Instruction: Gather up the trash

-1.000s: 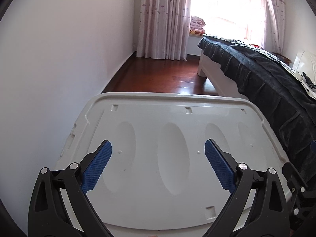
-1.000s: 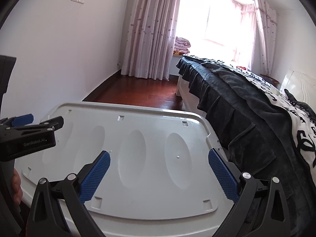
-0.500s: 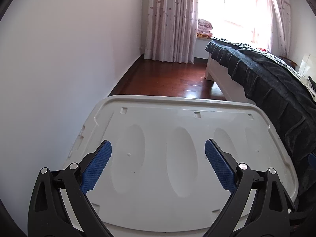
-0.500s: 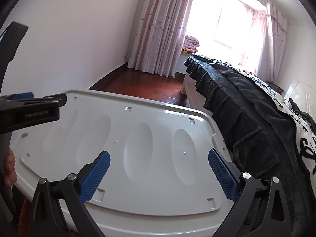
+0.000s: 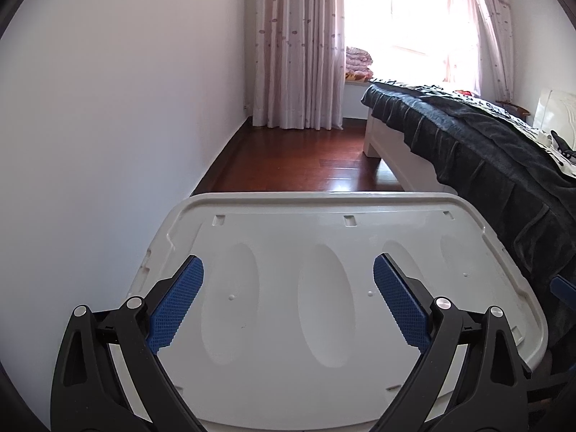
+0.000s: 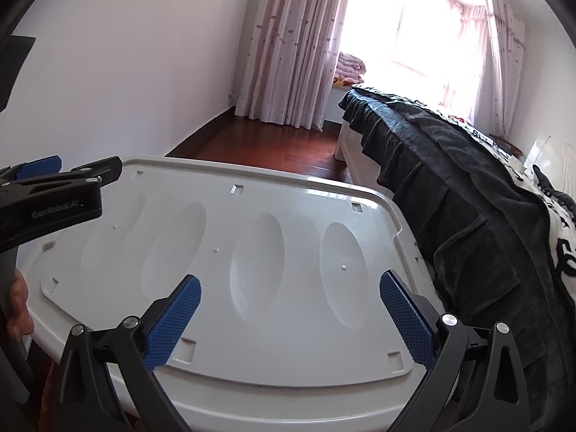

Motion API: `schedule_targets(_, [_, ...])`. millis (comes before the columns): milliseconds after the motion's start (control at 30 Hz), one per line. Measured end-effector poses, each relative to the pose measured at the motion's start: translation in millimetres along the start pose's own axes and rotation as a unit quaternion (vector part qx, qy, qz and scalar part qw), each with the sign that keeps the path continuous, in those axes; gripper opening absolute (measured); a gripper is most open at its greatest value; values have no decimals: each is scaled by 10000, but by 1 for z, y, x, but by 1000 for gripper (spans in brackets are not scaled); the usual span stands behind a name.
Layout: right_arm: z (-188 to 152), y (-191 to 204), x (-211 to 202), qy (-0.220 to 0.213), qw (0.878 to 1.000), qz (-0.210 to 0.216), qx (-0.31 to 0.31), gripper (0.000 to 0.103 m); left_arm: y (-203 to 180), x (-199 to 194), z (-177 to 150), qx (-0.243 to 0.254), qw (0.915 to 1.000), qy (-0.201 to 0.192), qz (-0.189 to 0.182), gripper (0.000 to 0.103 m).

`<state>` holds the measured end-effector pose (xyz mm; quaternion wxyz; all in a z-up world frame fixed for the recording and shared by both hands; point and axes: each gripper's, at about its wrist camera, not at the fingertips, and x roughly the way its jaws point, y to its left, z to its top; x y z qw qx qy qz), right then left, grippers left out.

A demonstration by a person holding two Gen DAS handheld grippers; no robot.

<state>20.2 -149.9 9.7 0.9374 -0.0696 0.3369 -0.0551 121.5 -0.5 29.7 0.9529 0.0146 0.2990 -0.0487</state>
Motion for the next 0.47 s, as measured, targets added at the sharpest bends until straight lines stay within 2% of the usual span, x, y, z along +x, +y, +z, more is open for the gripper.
schedule_targets(133, [1,0,1,-14,10000,-17,-15,98,-3,0,0,72,10000,-2,61,93])
schedule_targets(467, [1,0,1,-19,10000,-13,-16,98,-2,9,-4,3,9995,298,144,93])
